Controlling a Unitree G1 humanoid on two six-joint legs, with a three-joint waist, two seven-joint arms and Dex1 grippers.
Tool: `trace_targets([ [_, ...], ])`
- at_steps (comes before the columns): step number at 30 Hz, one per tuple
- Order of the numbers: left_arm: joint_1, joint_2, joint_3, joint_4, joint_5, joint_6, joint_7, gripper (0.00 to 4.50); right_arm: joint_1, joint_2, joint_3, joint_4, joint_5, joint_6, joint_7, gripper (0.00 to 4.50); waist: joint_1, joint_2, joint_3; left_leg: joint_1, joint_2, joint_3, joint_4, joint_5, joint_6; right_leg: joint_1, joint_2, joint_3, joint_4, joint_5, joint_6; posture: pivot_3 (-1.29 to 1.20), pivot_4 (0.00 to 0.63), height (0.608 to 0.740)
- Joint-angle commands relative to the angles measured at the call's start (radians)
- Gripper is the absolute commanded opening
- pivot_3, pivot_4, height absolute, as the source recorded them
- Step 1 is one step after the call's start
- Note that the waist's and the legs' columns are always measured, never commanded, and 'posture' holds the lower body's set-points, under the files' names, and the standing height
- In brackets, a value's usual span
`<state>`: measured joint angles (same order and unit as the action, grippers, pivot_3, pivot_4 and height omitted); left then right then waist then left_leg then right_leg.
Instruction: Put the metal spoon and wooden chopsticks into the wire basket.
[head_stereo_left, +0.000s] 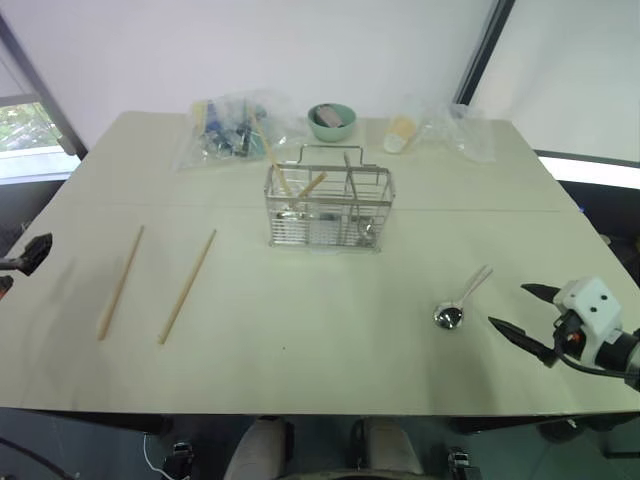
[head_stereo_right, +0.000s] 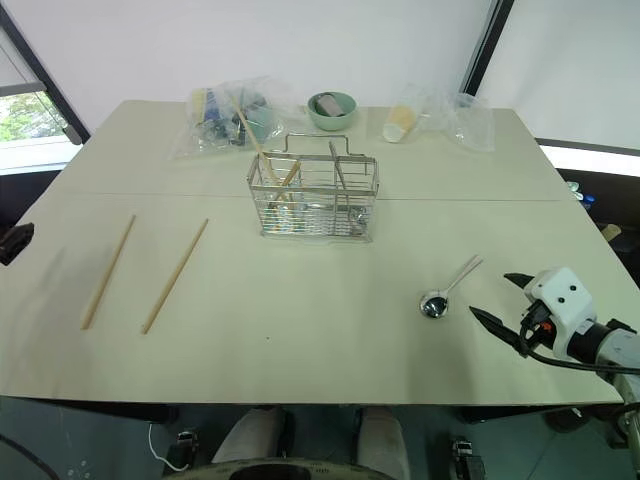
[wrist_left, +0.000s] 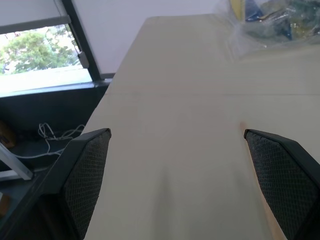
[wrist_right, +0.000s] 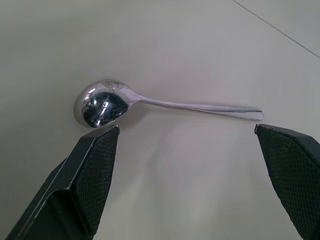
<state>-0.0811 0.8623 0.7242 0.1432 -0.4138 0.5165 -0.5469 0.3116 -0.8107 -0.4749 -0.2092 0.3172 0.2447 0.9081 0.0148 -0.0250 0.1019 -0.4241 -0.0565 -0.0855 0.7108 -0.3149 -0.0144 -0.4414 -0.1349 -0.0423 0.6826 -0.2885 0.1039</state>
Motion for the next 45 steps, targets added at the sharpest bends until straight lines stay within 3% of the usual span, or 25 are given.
trace_targets([
  [1,-0.030,0.034,-0.002,-0.002,0.009,-0.017,0.005,4.50,0.003,0.000,-0.023,-0.016,0.004,-0.016,-0.007,4.47,0.000,0.000,0.000,0.000,0.000,0.000,0.000,0.000,0.000,0.000,0.000,0.000,0.000,0.000,0.000,0.00,0.150,0.635],
  [15,-0.081,0.037,-0.022,-0.032,-0.020,0.008,-0.027,4.50,-0.018,-0.006,-0.016,0.002,-0.002,-0.034,-0.012,4.47,0.000,0.000,0.000,0.001,0.000,0.000,0.000,0.001,0.001,0.000,0.000,0.000,0.000,0.000,0.000,0.00,0.150,0.635],
  [20,-0.145,0.052,-0.068,-0.061,-0.033,0.018,-0.039,4.50,-0.104,-0.026,-0.003,0.058,0.010,-0.054,0.009,4.47,0.000,0.000,0.000,0.001,0.000,0.000,0.002,0.001,0.001,0.000,0.000,0.000,0.000,0.000,-0.001,0.00,0.150,0.635],
  [24,-0.193,0.069,-0.090,-0.150,-0.125,0.076,-0.128,4.50,-0.208,-0.082,0.014,0.100,0.024,-0.060,0.068,4.47,-0.002,0.000,0.000,0.001,0.000,0.000,0.004,0.001,0.001,0.000,0.000,0.000,0.000,0.001,-0.001,0.00,0.150,0.635],
  [29,-0.188,0.166,-0.248,-0.328,-0.251,0.167,-0.394,4.50,-0.442,-0.208,0.165,0.253,-0.029,-0.176,0.237,4.47,-0.008,0.003,0.001,-0.001,0.000,0.002,0.004,0.001,0.002,0.000,0.000,0.000,0.001,0.001,-0.002,0.00,0.150,0.635],
  [36,-0.174,0.254,-0.428,-0.489,-0.322,0.195,-0.638,4.50,-0.775,-0.257,0.451,0.521,-0.189,-0.448,0.482,4.47,-0.013,0.008,0.006,-0.001,0.001,0.003,0.003,0.001,0.002,-0.001,0.000,0.000,0.001,0.001,-0.002,0.00,0.150,0.635],
  [40,-0.194,0.240,-0.489,-0.539,-0.323,0.192,-0.655,4.50,-0.975,-0.242,0.618,0.740,-0.354,-0.681,0.574,4.47,-0.025,0.010,0.008,0.000,0.000,0.003,0.003,0.001,0.002,0.000,0.000,0.000,0.000,0.001,-0.002,0.00,0.150,0.635],
  [45,-0.224,0.210,-0.507,-0.569,-0.338,0.214,-0.610,4.50,-1.163,-0.204,0.769,0.984,-0.519,-0.929,0.584,4.47,-0.031,0.006,0.008,0.000,0.000,0.004,0.004,0.001,0.002,0.000,0.001,0.000,0.001,0.002,-0.002,0.00,0.150,0.635],
])
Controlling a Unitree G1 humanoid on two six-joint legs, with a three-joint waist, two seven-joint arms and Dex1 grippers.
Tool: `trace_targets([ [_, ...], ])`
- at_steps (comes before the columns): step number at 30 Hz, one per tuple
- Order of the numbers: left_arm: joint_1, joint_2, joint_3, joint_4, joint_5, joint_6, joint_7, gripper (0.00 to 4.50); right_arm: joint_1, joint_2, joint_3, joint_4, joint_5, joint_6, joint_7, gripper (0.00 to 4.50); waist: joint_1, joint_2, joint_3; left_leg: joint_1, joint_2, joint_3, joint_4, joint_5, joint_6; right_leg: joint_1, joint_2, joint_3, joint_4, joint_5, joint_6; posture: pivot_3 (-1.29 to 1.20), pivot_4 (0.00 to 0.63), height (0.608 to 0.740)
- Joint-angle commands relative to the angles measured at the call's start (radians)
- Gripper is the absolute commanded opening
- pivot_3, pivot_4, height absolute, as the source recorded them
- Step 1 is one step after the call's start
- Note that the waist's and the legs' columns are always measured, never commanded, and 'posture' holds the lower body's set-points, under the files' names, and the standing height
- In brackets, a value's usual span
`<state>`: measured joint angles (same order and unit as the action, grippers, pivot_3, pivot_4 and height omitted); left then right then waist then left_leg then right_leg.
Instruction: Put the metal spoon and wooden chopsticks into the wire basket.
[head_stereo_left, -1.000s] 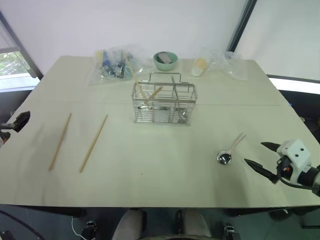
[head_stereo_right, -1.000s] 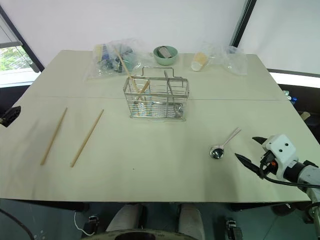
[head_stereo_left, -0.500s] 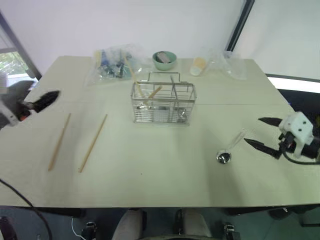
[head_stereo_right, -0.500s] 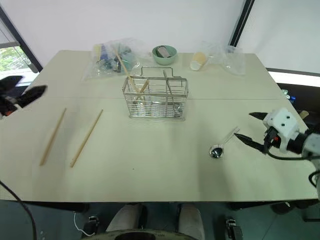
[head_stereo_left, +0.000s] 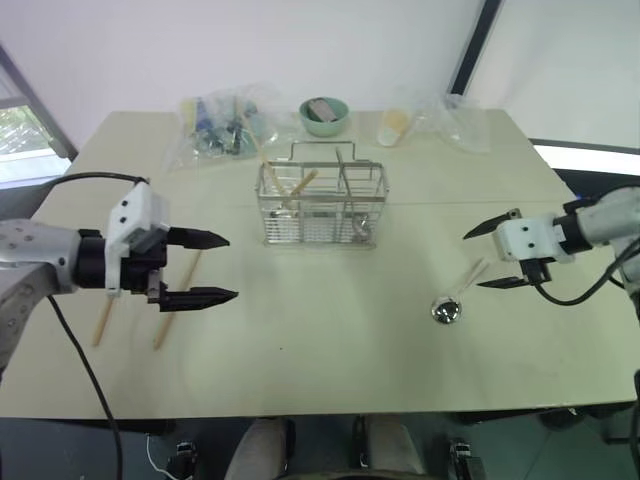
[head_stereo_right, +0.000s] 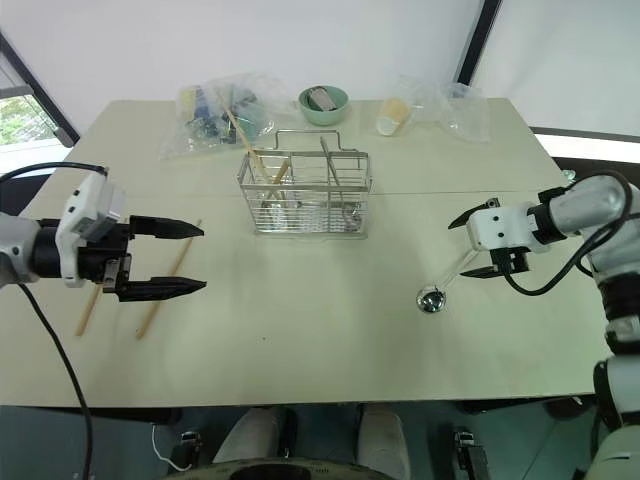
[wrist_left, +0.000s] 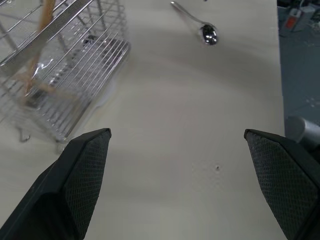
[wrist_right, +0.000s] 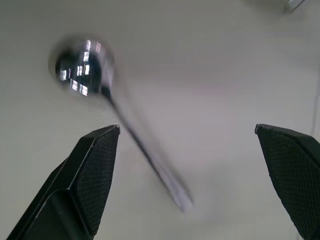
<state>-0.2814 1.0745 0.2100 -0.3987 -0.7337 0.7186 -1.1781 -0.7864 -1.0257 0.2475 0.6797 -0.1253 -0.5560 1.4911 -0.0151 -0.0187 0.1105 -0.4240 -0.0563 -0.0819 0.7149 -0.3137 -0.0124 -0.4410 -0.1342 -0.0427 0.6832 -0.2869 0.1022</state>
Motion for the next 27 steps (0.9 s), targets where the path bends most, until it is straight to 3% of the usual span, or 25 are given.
trace_targets([
  [1,-0.022,-0.003,0.011,-0.038,-0.023,0.017,0.027,4.50,-0.088,0.020,0.066,0.133,-0.094,-0.157,0.007,4.47,-0.001,0.000,0.000,0.000,0.000,0.000,0.000,0.000,0.000,0.000,0.000,0.000,0.000,0.000,0.000,0.00,0.150,0.635],
  [7,-0.001,0.003,0.038,-0.085,-0.052,0.045,0.048,4.50,-0.151,0.081,0.122,0.264,-0.125,-0.253,0.028,4.47,-0.002,0.000,0.000,0.000,0.000,0.000,0.000,0.000,0.000,-0.001,0.000,0.000,0.002,0.000,0.000,0.00,0.150,0.635],
  [16,-0.005,0.006,0.047,-0.109,-0.072,0.061,0.082,4.50,-0.096,0.157,0.127,0.222,-0.049,-0.235,0.111,4.47,0.001,-0.001,-0.001,0.001,0.000,-0.001,0.001,0.000,0.000,0.001,0.001,0.000,0.003,0.000,0.000,0.00,0.150,0.635],
  [20,-0.025,0.004,0.042,-0.102,-0.071,0.057,0.095,4.50,-0.070,0.152,0.148,0.191,-0.017,-0.216,0.123,3.17,0.000,-0.001,-0.001,0.002,0.000,-0.001,0.002,0.000,0.000,0.001,0.001,0.000,0.005,0.000,0.000,0.00,0.150,0.635],
  [26,-0.054,-0.001,0.040,-0.094,-0.083,0.064,0.110,4.50,-0.043,0.120,0.178,0.144,0.034,-0.185,0.123,0.05,0.000,-0.001,-0.001,0.002,0.000,-0.001,0.002,0.000,0.000,0.001,0.001,0.000,0.005,0.000,0.000,0.00,0.150,0.635],
  [27,-0.058,-0.002,0.038,-0.093,-0.084,0.064,0.113,4.50,-0.038,0.115,0.179,0.141,0.034,-0.190,0.123,0.05,0.000,-0.001,-0.001,0.002,0.000,-0.001,0.002,0.000,0.000,0.001,0.001,0.000,0.005,0.000,0.000,0.00,0.150,0.635],
])
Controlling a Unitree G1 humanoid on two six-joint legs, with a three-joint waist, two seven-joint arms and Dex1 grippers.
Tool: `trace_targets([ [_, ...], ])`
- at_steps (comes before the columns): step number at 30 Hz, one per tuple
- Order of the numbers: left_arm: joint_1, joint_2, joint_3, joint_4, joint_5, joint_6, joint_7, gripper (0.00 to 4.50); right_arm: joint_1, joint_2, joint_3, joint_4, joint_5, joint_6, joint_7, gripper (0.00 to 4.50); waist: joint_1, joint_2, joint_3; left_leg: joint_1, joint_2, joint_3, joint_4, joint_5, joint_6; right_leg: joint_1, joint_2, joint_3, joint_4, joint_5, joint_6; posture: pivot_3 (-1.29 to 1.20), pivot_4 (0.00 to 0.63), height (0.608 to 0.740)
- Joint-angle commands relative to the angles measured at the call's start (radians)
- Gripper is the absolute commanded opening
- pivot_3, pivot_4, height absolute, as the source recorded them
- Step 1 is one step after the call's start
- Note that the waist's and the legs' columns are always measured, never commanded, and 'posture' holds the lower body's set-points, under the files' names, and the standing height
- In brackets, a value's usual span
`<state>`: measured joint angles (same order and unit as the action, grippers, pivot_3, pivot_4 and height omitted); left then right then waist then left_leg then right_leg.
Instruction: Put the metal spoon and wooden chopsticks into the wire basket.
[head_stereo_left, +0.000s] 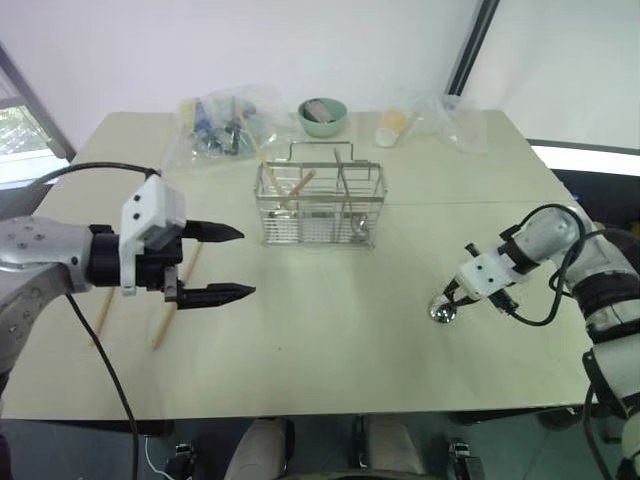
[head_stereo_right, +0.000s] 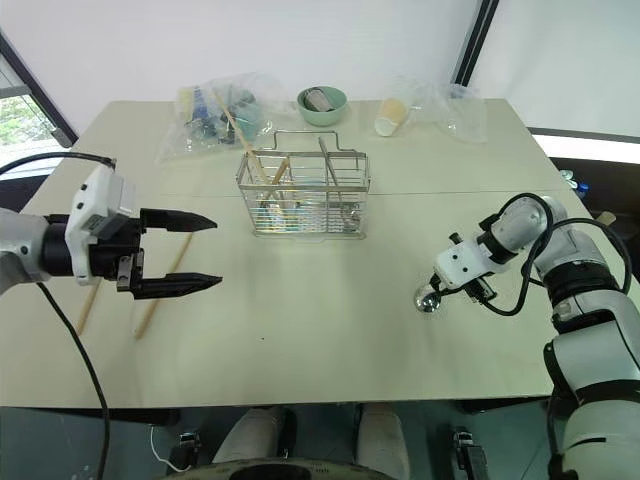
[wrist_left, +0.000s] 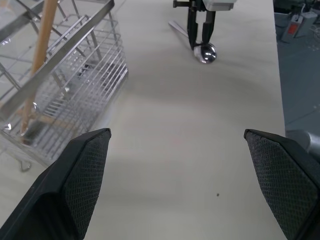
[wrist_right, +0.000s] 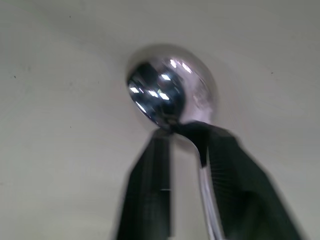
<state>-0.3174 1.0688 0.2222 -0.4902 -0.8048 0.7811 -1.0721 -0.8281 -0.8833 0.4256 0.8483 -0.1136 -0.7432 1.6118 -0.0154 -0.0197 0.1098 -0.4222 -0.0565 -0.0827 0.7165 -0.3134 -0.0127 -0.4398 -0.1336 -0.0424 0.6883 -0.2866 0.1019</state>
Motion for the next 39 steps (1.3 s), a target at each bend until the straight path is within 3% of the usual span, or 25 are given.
trace_targets([
  [1,-0.025,0.004,0.024,-0.001,-0.013,0.001,0.009,4.50,0.007,-0.032,0.002,-0.030,0.024,-0.005,0.003,0.05,0.000,-0.001,0.000,0.000,0.000,0.000,0.000,0.000,0.000,0.000,0.000,0.000,0.000,0.000,0.000,0.00,0.150,0.635],
  [9,-0.037,-0.002,0.014,0.015,-0.005,-0.013,0.021,4.50,0.042,-0.027,-0.069,-0.078,0.060,0.056,-0.023,0.05,0.001,-0.001,-0.001,0.000,0.000,0.000,0.000,0.000,0.000,0.000,0.000,0.000,0.000,0.000,0.000,0.00,0.150,0.635],
  [21,-0.075,-0.008,0.004,0.068,0.016,-0.034,0.027,4.50,0.130,-0.037,-0.233,-0.423,0.243,0.460,-0.062,0.05,0.005,-0.001,-0.001,0.000,0.000,-0.001,0.000,0.000,0.000,0.000,0.000,0.000,-0.001,0.000,0.000,0.00,0.150,0.635],
  [24,-0.098,-0.011,-0.001,0.096,0.027,-0.041,0.024,4.50,0.137,-0.044,-0.295,-0.549,0.366,0.679,-0.054,0.05,0.005,-0.001,0.000,0.000,0.000,-0.001,0.000,0.000,0.000,0.000,0.000,0.000,-0.001,0.001,-0.001,0.00,0.150,0.635],
  [27,-0.118,-0.014,-0.002,0.119,0.032,-0.045,0.023,4.50,0.111,-0.045,-0.377,-0.731,0.585,1.057,-0.089,0.05,0.005,0.000,0.000,-0.001,0.000,-0.001,0.000,0.000,0.000,0.000,0.000,0.000,-0.002,0.001,-0.001,0.00,0.150,0.635],
  [29,-0.129,-0.017,-0.007,0.133,0.042,-0.052,0.022,4.50,0.066,-0.030,-0.443,-0.829,0.749,1.298,-0.162,0.05,0.003,0.000,0.000,-0.001,0.000,-0.002,0.000,0.000,0.000,-0.001,0.000,0.000,-0.002,0.001,-0.001,0.00,0.150,0.635],
  [32,-0.143,-0.023,-0.016,0.152,0.058,-0.063,0.017,4.50,0.001,0.034,-0.534,-0.901,0.906,1.505,-0.327,0.05,0.003,-0.001,-0.001,-0.001,0.000,-0.002,-0.001,0.000,0.000,-0.001,0.000,0.000,-0.002,0.001,-0.001,0.00,0.150,0.635],
  [36,-0.161,-0.032,-0.026,0.176,0.075,-0.078,0.011,4.50,-0.106,0.187,-0.604,-0.875,0.911,1.586,-0.642,0.05,0.005,-0.002,-0.002,0.001,0.000,-0.003,-0.003,0.000,0.000,0.000,0.000,0.000,-0.003,0.001,-0.002,0.00,0.150,0.635],
  [39,-0.171,-0.041,-0.030,0.189,0.086,-0.086,0.007,4.50,-0.145,0.266,-0.609,-0.829,0.850,1.563,-0.799,0.05,0.007,-0.002,-0.001,0.001,0.000,-0.002,-0.001,0.000,0.000,-0.002,0.000,0.000,-0.003,0.002,-0.004,0.00,0.150,0.635],
])
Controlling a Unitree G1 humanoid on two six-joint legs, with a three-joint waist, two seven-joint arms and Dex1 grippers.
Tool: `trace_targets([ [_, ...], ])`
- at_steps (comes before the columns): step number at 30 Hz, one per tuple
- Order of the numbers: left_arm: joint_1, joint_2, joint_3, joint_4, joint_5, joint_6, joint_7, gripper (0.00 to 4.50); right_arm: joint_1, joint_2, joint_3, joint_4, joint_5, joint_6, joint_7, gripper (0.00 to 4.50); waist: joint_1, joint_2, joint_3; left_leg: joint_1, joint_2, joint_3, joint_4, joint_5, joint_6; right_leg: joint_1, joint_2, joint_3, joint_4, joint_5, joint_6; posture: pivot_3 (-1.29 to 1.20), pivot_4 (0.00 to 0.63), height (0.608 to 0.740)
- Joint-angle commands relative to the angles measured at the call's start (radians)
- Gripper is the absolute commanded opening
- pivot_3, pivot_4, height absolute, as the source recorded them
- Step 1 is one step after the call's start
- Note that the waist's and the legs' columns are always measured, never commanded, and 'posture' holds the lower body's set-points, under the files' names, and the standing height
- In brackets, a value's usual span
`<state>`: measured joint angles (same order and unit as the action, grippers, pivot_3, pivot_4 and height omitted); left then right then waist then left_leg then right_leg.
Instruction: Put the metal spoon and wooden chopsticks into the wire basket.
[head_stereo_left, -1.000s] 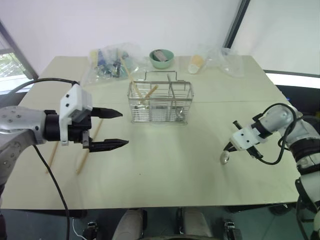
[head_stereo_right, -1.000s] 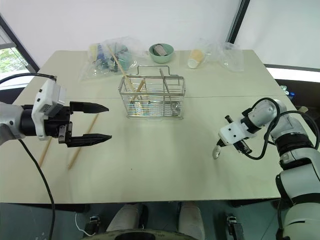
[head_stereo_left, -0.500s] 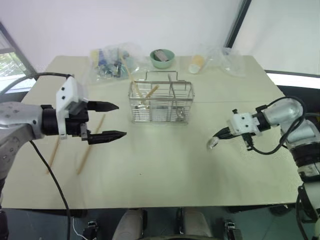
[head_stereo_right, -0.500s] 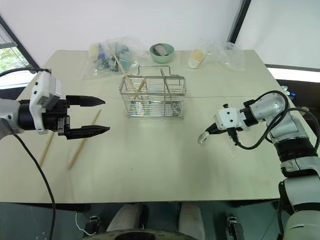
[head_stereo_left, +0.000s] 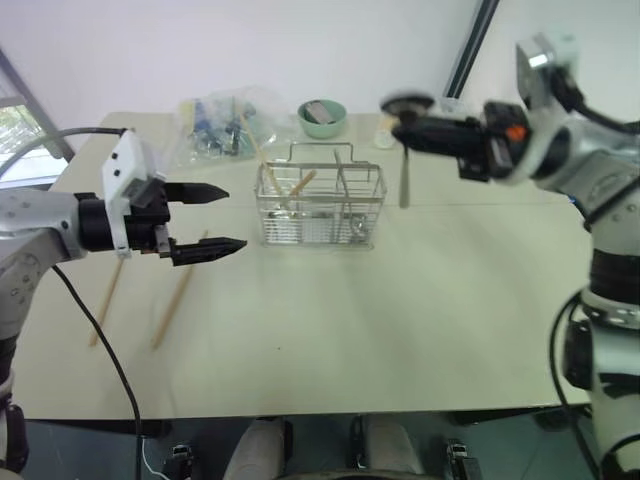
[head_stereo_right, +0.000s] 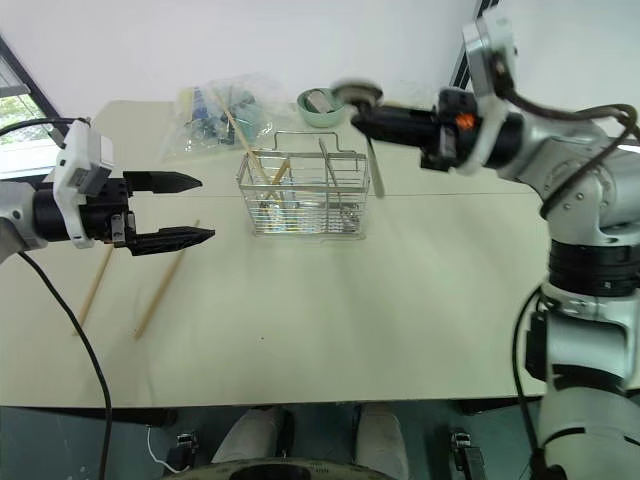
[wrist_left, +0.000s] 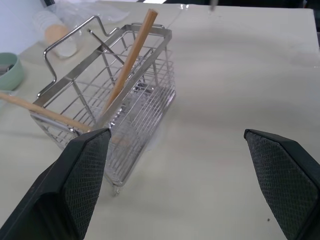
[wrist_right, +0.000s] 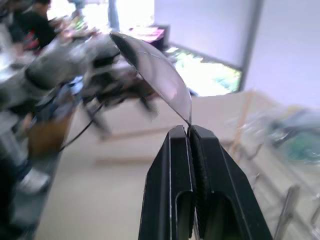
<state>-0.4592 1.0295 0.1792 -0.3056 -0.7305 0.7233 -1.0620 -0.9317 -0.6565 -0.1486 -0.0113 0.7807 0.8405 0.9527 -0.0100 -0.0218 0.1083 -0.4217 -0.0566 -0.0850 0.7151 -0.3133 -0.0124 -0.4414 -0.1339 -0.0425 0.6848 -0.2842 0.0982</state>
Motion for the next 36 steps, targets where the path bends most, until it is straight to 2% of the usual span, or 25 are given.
trace_targets([
  [1,-0.033,-0.006,0.012,0.010,0.016,-0.032,-0.002,4.50,-0.048,0.063,-0.026,0.051,-0.078,-0.043,-0.186,0.05,0.003,0.000,0.000,0.000,0.000,0.000,0.000,0.000,0.000,-0.001,0.000,0.000,0.000,0.000,-0.001,0.00,0.150,0.635],
  [6,-0.048,-0.027,0.013,0.026,0.030,-0.040,0.007,4.50,-0.062,0.164,-0.007,0.131,-0.170,-0.107,-0.332,0.05,-0.003,0.000,0.000,-0.001,-0.002,0.000,0.000,0.000,0.000,-0.002,0.000,0.000,0.002,0.003,0.002,0.00,0.150,0.635],
  [11,-0.054,-0.038,0.020,0.024,0.036,-0.036,0.015,4.50,-0.048,0.245,-0.007,0.156,-0.186,-0.121,-0.391,0.05,-0.007,-0.001,-0.001,-0.001,-0.002,-0.001,0.000,0.000,0.000,-0.002,0.001,0.000,0.004,0.003,0.002,0.00,0.150,0.635],
  [20,-0.050,-0.032,0.040,0.014,0.032,-0.029,0.033,4.50,-0.114,0.313,-0.035,0.152,-0.161,-0.115,-0.441,0.05,-0.009,0.002,0.001,-0.001,-0.002,-0.001,0.000,0.000,0.001,-0.003,0.002,0.000,0.008,0.003,0.003,0.00,0.150,0.635],
  [27,-0.078,-0.046,0.049,0.025,0.024,-0.028,0.061,4.50,-0.030,0.336,0.011,0.138,-0.196,-0.113,-0.445,0.05,-0.008,0.001,0.000,0.002,-0.002,-0.003,0.000,0.000,0.001,-0.004,0.004,0.000,0.014,0.003,0.003,0.00,0.150,0.635],
  [28,-0.085,-0.051,0.049,0.028,0.025,-0.029,0.067,4.50,-0.020,0.338,0.012,0.132,-0.194,-0.106,-0.449,0.62,-0.009,0.001,0.000,0.002,-0.002,-0.003,0.000,0.000,0.001,-0.004,0.005,0.000,0.014,0.003,0.003,0.00,0.150,0.635],
  [30,-0.104,-0.063,0.051,0.037,0.024,-0.026,0.084,4.50,-0.004,0.342,0.011,0.118,-0.188,-0.095,-0.456,1.34,-0.010,0.001,0.001,0.002,-0.002,-0.002,0.000,0.000,0.001,-0.004,0.005,0.000,0.014,0.003,0.003,0.00,0.150,0.635],
  [36,-0.134,-0.078,0.044,0.050,0.022,-0.018,0.099,4.50,0.007,0.339,0.014,0.095,-0.209,-0.100,-0.474,4.42,-0.011,0.001,0.001,0.002,-0.001,-0.003,0.000,0.000,0.001,-0.003,0.006,0.000,0.014,0.003,0.003,0.00,0.150,0.635],
])
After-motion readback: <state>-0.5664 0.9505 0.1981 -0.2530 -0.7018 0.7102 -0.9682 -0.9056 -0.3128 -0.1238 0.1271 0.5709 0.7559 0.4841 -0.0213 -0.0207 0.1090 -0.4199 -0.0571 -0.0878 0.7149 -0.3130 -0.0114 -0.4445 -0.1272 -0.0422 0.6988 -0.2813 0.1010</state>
